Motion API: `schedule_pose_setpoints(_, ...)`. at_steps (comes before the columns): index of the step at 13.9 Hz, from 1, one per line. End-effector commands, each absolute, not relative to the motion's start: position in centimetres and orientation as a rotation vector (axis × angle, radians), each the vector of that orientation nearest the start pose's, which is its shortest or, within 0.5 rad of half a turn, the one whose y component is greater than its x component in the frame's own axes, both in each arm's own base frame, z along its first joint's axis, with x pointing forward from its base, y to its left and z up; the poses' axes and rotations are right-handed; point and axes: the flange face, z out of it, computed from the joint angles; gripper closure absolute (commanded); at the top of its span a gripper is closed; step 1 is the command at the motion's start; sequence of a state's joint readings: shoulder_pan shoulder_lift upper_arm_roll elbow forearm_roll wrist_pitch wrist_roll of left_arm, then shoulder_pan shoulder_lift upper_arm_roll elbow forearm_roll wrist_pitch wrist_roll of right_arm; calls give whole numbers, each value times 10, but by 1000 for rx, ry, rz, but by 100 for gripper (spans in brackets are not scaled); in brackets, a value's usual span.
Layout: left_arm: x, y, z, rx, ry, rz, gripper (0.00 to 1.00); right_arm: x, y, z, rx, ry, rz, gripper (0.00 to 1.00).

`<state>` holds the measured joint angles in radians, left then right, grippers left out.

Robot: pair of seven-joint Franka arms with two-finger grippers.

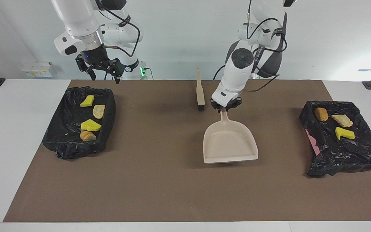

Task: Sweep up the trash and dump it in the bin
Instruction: 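Lower the empty dustpan onto the table center with the left gripper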

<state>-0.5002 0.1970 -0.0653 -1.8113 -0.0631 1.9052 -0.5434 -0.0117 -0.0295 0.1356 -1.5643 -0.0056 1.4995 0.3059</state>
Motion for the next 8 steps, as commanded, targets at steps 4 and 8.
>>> schedule_pose_setpoints(4, 500, -383, 384, -3216, -69, 71, 100, 531, 62, 638, -3148, 270, 29, 0)
schedule_pose_setpoints(8, 482, -409, 353, -3188, 31, 127, 100, 530, 63, 638, -3144, 269, 31, 0)
